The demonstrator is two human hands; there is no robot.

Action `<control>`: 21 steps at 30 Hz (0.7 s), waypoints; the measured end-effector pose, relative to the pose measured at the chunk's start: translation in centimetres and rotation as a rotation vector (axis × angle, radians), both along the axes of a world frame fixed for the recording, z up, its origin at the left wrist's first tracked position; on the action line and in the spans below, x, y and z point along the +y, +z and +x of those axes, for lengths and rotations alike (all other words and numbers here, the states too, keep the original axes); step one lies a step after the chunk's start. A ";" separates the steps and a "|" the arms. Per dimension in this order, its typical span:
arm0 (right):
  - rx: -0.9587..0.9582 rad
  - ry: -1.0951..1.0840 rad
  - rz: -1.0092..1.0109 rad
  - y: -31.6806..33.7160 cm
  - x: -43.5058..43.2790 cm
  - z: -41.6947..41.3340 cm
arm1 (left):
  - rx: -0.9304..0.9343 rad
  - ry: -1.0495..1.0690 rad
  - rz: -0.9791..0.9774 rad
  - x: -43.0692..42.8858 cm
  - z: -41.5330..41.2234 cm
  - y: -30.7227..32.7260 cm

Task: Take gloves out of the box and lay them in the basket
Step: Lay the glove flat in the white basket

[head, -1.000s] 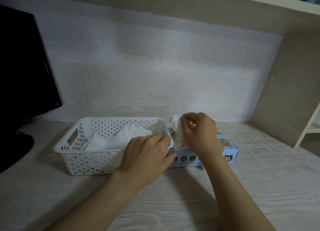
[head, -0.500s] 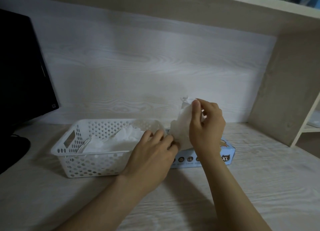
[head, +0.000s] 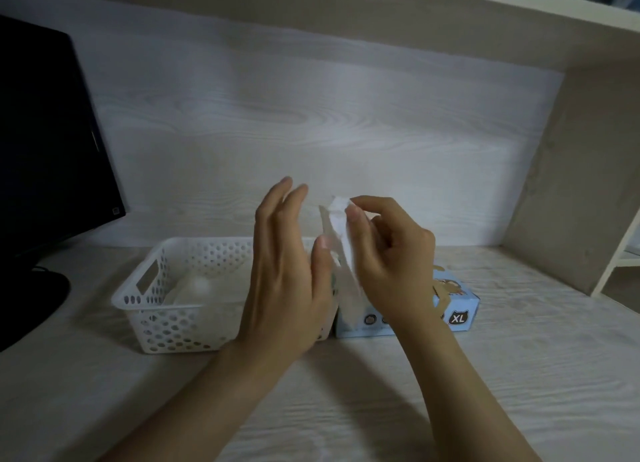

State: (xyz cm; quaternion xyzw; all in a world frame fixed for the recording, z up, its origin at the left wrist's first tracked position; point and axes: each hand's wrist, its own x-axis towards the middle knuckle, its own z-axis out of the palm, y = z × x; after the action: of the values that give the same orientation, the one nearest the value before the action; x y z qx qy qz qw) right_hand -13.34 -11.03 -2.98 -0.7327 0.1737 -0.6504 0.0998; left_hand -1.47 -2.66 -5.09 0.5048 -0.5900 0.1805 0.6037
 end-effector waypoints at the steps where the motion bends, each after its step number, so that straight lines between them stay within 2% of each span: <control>1: 0.010 0.081 0.060 0.1 0.2 0.0 | 0.042 -0.030 0.024 0.1 0.1 0.1; 4: 0.086 0.316 0.254 0.5 0.8 -0.1 | 0.135 -0.104 0.059 0.5 0.4 0.5; 9: 0.152 0.581 0.529 0.7 1.4 -0.1 | 0.143 -0.116 0.010 0.7 1.3 0.9; 15: 0.326 0.530 0.507 0.5 1.9 -0.2 | 0.317 -0.290 0.107 0.8 2.6 1.4; 21: 0.360 0.512 0.480 0.5 2.3 0.3 | 0.379 -0.395 0.150 1.2 3.1 1.9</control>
State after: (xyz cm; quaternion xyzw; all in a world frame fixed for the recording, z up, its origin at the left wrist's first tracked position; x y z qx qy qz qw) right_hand -13.08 -8.75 -2.47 -0.8104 0.1472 -0.4065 0.3954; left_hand 1.64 -1.50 -3.17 0.4481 -0.5653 -0.0827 0.6876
